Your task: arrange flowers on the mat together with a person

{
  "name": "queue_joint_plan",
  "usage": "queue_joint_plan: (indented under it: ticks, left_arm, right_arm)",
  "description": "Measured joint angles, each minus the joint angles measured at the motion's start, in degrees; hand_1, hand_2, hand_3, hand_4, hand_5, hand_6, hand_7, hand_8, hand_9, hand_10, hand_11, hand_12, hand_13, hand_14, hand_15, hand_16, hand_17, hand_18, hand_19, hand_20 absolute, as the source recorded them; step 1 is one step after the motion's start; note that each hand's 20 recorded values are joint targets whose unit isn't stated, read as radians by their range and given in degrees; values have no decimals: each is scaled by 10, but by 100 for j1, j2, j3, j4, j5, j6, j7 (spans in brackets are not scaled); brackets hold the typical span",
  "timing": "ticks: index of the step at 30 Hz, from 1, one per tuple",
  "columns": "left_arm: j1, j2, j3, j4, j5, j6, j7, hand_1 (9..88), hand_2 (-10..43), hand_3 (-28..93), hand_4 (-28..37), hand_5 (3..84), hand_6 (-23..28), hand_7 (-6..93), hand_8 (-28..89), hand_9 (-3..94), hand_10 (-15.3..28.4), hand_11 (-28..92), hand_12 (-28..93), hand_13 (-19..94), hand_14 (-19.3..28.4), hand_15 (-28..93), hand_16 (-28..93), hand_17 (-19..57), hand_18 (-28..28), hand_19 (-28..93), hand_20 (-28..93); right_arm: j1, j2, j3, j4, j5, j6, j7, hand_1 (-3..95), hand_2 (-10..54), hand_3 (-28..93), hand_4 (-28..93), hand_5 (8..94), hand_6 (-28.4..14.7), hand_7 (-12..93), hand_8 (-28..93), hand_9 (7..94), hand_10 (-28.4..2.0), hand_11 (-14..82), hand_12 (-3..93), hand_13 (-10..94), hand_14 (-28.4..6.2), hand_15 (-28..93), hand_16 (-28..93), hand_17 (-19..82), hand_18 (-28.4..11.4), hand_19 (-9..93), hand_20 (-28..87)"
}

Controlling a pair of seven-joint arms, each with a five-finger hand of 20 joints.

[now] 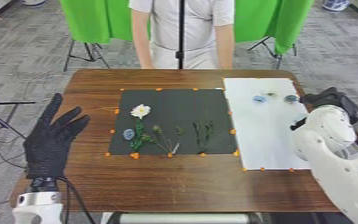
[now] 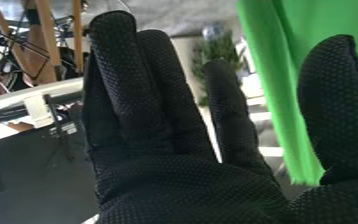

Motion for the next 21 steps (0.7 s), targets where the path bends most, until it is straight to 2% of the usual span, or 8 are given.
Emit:
queue_joint_plan:
  ticks: [7, 13, 19, 20, 21]
  left_arm:
    - [-27, 23, 27, 3, -12, 1, 15, 196, 83, 723, -283, 283, 37, 109, -88, 351, 180, 219, 119, 298, 245, 438, -62, -21, 284, 681, -110]
    - [-60, 22, 31, 9, -17, -8, 15, 197, 81, 725, -283, 285, 37, 111, -88, 351, 181, 219, 118, 298, 245, 439, -62, -21, 284, 681, -111]
    - [-96, 23, 52, 18, -108, -48, 28, 198, 81, 726, -283, 285, 38, 112, -89, 352, 181, 220, 118, 298, 245, 438, -62, -22, 284, 682, -112]
    - [-100, 23, 52, 19, -109, -55, 27, 198, 80, 726, -283, 285, 38, 112, -89, 352, 181, 220, 118, 298, 245, 438, -62, -22, 284, 682, -112]
    - [-102, 23, 52, 20, -109, -64, 24, 198, 80, 726, -283, 285, 38, 111, -89, 352, 181, 220, 118, 298, 245, 438, -62, -22, 284, 682, -112]
  right_arm:
    - [374, -33, -392, 611, 224, -131, 33, 316, -5, 667, -213, 469, -6, 119, -109, 603, -230, 172, 141, 609, -202, 557, 93, 212, -284, 682, 113]
    - [454, -41, -504, 877, 456, -188, -84, 379, -39, 687, -230, 517, 3, 159, -126, 603, -218, 166, 138, 622, -177, 532, 86, 228, -281, 678, 100]
    - [625, -10, -878, 1140, 439, -333, -234, 438, -73, 697, -254, 555, 6, 174, -133, 633, -199, 169, 138, 659, -150, 504, 97, 245, -264, 685, 90]
    - [678, 4, -974, 1186, 361, -341, -239, 497, -87, 683, -273, 603, 3, 213, -89, 677, -175, 195, 145, 699, -111, 493, 137, 271, -237, 710, 87]
    - [730, 15, -1086, 1247, 247, -334, -247, 539, -91, 658, -278, 626, 4, 260, -78, 725, -145, 178, 197, 727, -81, 494, 175, 290, -217, 728, 84]
